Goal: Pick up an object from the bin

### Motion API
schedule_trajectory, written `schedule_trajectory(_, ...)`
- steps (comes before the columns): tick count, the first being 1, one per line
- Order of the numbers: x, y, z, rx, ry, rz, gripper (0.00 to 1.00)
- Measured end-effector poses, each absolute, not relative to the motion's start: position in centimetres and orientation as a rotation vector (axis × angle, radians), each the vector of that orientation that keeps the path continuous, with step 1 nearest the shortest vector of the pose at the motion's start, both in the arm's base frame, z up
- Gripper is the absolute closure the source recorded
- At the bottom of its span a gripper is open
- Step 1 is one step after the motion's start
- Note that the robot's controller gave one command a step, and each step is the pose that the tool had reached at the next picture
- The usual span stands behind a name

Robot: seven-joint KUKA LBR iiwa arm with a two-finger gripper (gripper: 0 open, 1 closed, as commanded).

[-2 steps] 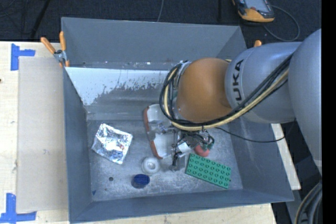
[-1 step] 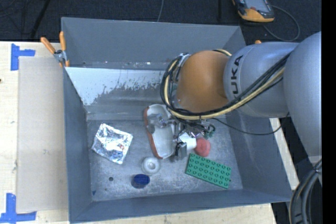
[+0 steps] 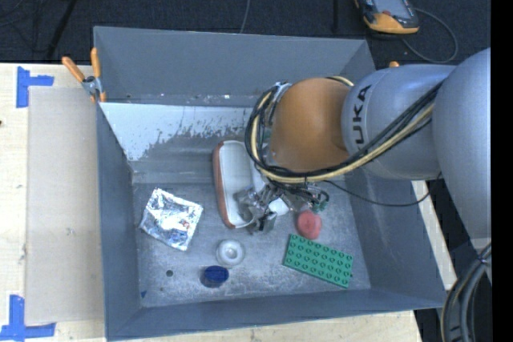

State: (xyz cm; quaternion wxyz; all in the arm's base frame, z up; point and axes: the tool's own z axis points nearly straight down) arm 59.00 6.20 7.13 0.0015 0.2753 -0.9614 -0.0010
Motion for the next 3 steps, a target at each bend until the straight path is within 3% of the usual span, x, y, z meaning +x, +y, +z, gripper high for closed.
schedule_trajectory(1,54.3,5.9,13.1,0.871,-3.016,-0.001,1.0)
schedule_trajectory(2,53.1,6.0,23.3,0.86,-3.028,0.001,1.0)
schedule_trajectory(3,48.7,9.6,15.8,0.898,-2.999,-0.005,1.0)
